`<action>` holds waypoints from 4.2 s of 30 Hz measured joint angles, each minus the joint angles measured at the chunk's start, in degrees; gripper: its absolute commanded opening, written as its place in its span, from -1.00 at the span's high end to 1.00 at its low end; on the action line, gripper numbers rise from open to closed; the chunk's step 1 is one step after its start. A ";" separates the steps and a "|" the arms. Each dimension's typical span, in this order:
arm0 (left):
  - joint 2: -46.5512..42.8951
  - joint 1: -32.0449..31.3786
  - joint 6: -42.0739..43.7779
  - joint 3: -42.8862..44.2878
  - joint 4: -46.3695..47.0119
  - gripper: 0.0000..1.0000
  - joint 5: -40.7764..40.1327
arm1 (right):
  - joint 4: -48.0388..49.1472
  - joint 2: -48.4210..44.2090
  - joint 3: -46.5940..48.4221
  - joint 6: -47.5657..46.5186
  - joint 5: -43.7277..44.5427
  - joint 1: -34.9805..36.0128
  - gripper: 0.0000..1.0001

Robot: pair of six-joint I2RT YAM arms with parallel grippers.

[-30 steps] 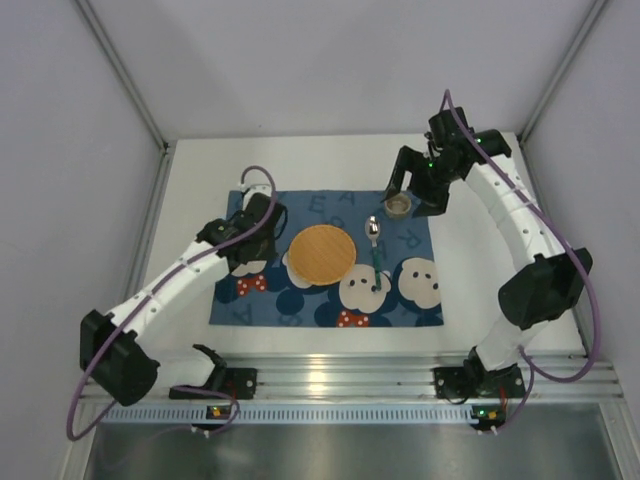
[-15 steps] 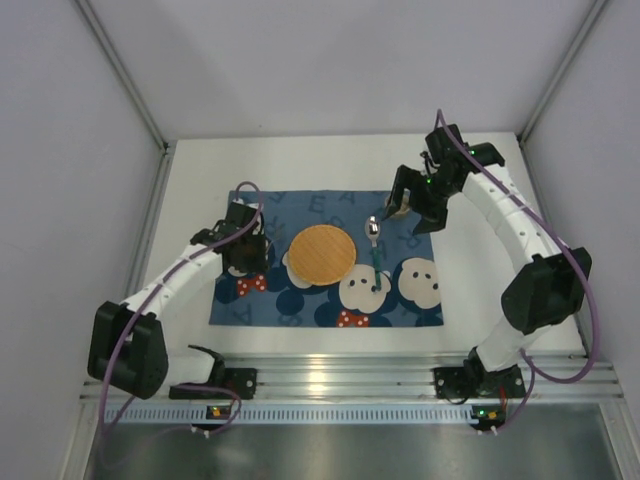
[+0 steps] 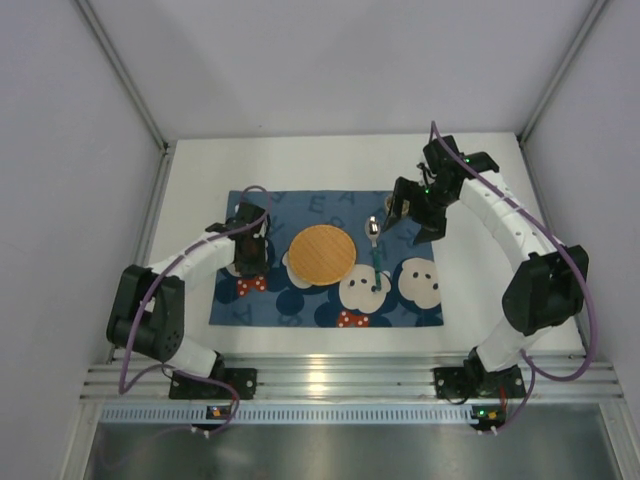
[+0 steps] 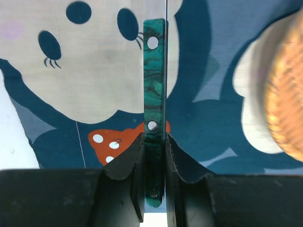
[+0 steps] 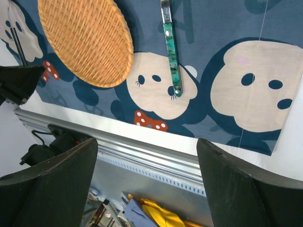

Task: Set the dinner table for one person

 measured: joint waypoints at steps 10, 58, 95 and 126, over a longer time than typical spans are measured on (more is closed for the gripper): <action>4.26 0.02 -2.45 0.83 -0.61 0.61 0.11 | 0.31 0.00 0.00 -1.68 -0.39 -0.81 -0.70; -12.48 13.11 12.46 -32.70 69.13 -0.94 -20.17 | 36.06 -69.77 -36.11 -3.69 11.19 -1.90 -0.99; 4.96 15.47 17.42 -32.09 90.90 -0.97 -3.23 | 55.19 -45.62 -60.08 -14.27 29.94 -3.48 -0.99; 4.96 15.47 17.42 -32.11 91.49 -0.97 -3.23 | 125.39 -11.58 -73.99 -32.74 22.38 -16.39 -0.99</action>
